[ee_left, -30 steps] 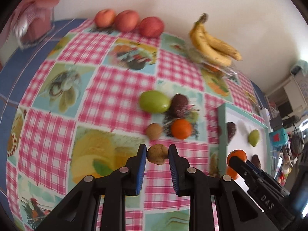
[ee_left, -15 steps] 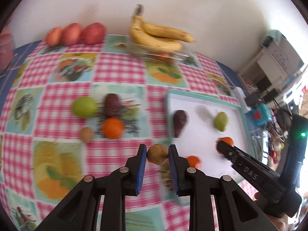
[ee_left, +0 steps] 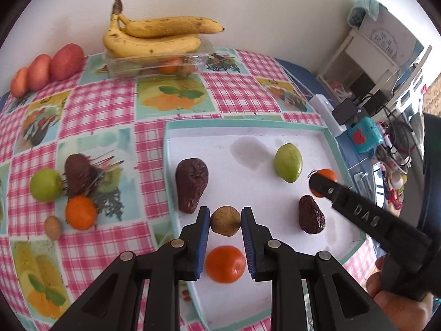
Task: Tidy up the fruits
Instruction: 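Carry the orange and small brown fruit over the white tray with both tools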
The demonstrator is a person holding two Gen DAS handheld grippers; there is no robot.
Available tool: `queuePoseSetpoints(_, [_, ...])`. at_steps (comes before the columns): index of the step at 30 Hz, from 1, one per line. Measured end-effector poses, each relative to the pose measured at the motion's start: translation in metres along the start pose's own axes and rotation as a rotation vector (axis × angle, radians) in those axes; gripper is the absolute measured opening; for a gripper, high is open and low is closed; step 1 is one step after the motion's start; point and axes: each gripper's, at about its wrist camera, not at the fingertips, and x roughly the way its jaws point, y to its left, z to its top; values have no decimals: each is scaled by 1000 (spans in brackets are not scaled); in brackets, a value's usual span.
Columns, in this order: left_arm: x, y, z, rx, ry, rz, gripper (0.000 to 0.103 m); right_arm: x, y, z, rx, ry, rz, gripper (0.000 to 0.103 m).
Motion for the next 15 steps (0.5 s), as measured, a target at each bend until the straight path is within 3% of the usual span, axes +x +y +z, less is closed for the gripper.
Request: queuePoseSetpoints(15, [30,-2,12,23,38,6,25,30,-44,27,123,14,-56,36])
